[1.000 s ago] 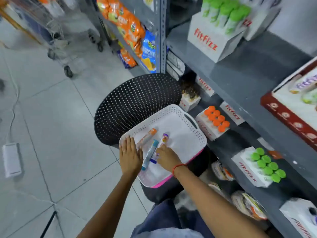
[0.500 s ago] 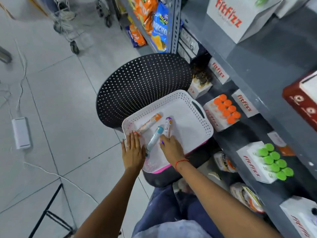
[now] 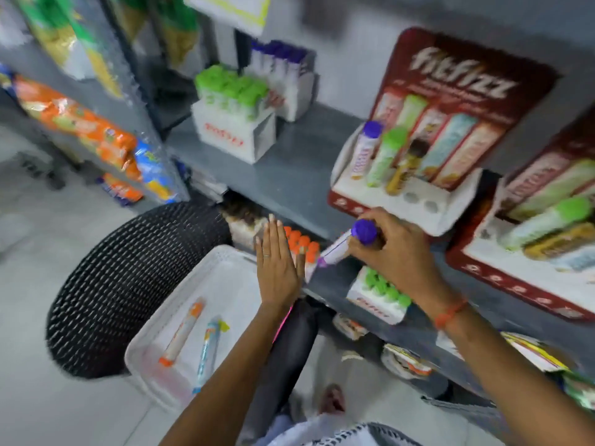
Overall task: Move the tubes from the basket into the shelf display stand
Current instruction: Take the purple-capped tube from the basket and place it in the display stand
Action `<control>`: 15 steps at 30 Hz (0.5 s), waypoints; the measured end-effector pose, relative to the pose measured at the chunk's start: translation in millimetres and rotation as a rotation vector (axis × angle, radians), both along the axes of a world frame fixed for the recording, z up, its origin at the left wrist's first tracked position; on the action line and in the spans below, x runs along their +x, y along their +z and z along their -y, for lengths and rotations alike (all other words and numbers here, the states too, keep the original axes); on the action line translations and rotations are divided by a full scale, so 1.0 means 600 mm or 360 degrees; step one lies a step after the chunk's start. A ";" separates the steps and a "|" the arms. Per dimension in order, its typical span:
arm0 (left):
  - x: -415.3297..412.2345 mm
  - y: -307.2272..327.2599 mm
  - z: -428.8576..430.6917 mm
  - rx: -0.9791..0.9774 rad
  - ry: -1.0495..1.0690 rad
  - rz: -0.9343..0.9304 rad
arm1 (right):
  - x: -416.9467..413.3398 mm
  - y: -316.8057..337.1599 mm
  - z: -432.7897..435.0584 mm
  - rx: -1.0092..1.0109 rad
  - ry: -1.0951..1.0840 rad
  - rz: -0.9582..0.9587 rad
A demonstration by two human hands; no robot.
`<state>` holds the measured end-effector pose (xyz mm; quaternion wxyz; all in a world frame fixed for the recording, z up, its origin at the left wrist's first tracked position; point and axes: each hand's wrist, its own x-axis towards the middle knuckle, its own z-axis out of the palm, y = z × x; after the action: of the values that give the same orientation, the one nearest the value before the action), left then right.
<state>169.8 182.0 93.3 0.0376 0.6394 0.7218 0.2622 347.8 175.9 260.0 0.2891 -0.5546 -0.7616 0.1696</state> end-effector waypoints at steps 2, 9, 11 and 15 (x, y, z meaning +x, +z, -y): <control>0.055 0.032 -0.027 0.0050 -0.0163 0.0034 | 0.069 0.065 0.005 0.0188 -0.0139 -0.0006; 0.159 0.025 -0.035 -0.0159 -0.0379 -0.0111 | 0.266 0.177 0.016 0.0347 -0.0665 0.0312; 0.158 0.018 -0.036 -0.0158 -0.0390 -0.0170 | 0.291 0.174 0.009 0.0358 -0.0747 0.0370; 0.145 0.010 -0.046 -0.0173 -0.0476 -0.0225 | 0.315 0.135 -0.020 0.0358 -0.0857 0.0628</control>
<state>257.0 209.5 99.4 0.0600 0.7534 0.6327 0.1686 536.7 187.7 341.0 0.2301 -0.7224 -0.6431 -0.1079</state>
